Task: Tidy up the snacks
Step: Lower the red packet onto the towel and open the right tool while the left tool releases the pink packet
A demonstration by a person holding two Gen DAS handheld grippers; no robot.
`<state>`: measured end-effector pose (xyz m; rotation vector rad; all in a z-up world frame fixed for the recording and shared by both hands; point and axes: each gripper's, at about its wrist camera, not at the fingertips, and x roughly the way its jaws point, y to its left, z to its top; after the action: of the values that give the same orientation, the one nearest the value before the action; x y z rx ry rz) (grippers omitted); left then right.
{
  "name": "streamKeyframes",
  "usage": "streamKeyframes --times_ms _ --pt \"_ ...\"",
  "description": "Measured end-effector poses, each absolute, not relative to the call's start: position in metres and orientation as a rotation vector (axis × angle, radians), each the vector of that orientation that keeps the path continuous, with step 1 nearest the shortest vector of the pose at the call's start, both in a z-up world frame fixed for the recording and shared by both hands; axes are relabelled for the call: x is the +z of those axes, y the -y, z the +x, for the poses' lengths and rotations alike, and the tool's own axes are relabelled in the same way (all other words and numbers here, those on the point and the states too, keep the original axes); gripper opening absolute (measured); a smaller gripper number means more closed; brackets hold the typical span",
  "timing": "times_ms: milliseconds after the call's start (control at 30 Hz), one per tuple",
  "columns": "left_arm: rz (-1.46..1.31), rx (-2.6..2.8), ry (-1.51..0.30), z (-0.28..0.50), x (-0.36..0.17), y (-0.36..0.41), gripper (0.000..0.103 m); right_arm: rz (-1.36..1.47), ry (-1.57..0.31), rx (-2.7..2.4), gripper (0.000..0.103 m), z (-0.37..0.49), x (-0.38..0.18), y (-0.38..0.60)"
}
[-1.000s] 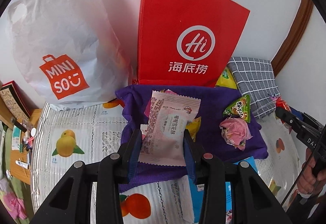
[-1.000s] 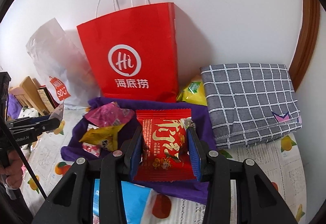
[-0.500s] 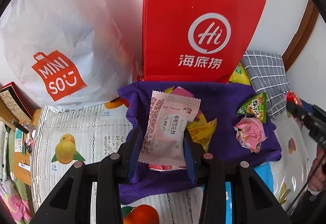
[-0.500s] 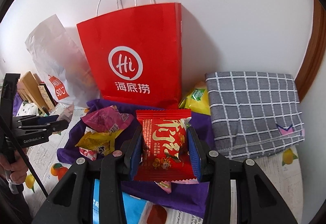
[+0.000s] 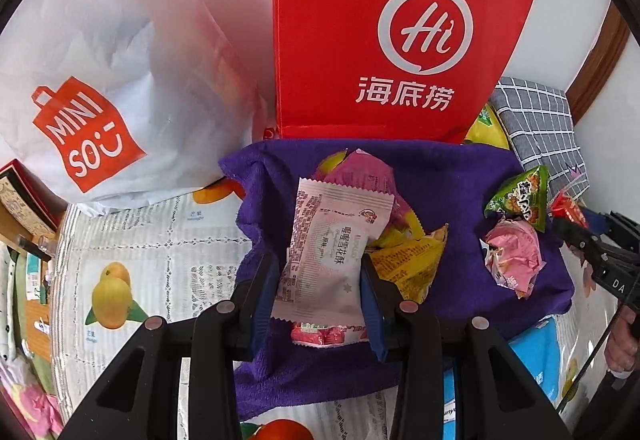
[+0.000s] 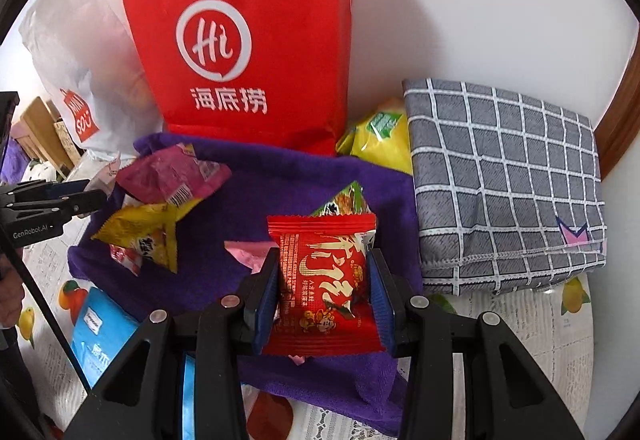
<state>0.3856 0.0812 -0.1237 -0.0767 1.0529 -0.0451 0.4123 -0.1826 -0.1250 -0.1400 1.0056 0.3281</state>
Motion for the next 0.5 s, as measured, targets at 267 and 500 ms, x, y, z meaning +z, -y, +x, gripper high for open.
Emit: streamKeyframes --times_ms 267,500 --pt "-0.074 -0.072 -1.071 0.389 -0.134 -0.073 0.037 -0.104 -1.038 0.376 0.042 0.413 -0.134 0.176" --pt "-0.073 -0.086 -1.089 0.393 -0.141 -0.07 0.038 -0.107 -1.075 0.415 0.042 0.415 -0.149 0.166"
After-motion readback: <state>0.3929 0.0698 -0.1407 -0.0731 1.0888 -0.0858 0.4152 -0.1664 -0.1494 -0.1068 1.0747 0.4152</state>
